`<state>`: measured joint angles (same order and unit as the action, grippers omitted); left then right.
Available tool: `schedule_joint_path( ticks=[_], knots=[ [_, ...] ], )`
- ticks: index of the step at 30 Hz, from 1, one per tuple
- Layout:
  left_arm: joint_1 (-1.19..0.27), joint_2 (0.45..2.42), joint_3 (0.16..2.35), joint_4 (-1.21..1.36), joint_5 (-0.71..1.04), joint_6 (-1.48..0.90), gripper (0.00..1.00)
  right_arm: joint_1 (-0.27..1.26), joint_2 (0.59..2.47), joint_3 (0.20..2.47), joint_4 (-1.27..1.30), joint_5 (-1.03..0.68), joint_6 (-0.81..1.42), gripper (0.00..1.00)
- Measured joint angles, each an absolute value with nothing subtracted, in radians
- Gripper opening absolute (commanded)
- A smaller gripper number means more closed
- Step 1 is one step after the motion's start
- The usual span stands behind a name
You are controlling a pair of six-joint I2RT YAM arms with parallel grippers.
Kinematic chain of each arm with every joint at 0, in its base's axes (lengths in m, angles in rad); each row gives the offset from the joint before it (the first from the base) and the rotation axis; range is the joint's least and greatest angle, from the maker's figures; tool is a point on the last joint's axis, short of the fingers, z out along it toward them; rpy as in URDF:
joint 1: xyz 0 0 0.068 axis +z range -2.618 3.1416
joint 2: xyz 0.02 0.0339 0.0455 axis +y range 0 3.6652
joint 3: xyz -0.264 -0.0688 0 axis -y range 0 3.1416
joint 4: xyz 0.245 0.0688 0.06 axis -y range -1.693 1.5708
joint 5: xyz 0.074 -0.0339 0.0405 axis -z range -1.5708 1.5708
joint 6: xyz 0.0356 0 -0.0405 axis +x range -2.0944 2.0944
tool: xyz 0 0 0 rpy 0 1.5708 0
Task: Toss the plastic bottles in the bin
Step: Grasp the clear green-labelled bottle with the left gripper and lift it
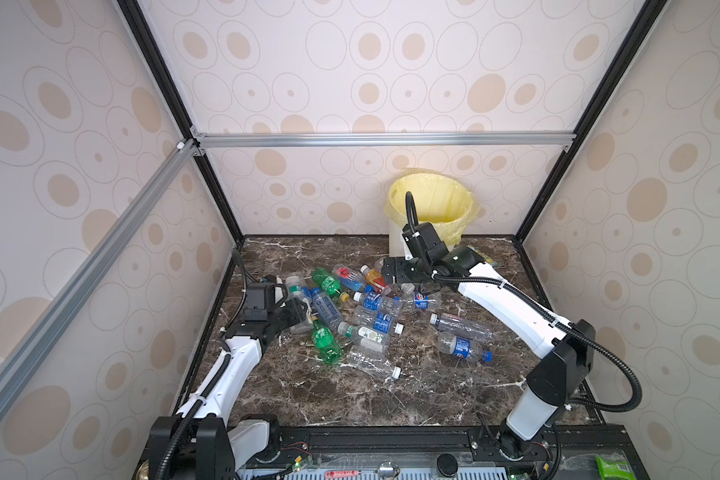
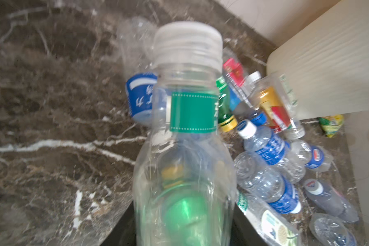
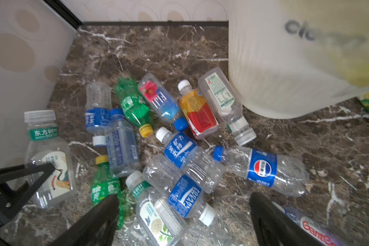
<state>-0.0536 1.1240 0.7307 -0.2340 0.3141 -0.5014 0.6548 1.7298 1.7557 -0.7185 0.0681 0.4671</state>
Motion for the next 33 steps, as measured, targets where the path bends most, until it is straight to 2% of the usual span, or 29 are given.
schedule_joint_path(
  ticks=[6,11,21,27,33],
  knots=[
    [-0.248,1.193,0.896,-0.131,0.305,-0.482,0.41,0.632,1.764,1.895,-0.71,-0.037,0.494,0.94],
    [-0.366,1.249,0.968,-0.025,0.311,-0.463,0.41,0.596,1.768,1.926,-0.687,-0.102,0.524,0.92],
    [-0.484,1.397,1.021,0.1,0.355,-0.425,0.41,0.581,1.714,1.798,-0.556,-0.179,0.548,0.84],
    [-0.509,1.395,0.992,0.194,0.387,-0.423,0.42,0.581,1.694,1.715,-0.47,-0.218,0.58,0.81],
    [-0.509,1.382,0.945,0.237,0.409,-0.43,0.42,0.581,1.694,1.689,-0.448,-0.216,0.588,0.73]
  ],
)
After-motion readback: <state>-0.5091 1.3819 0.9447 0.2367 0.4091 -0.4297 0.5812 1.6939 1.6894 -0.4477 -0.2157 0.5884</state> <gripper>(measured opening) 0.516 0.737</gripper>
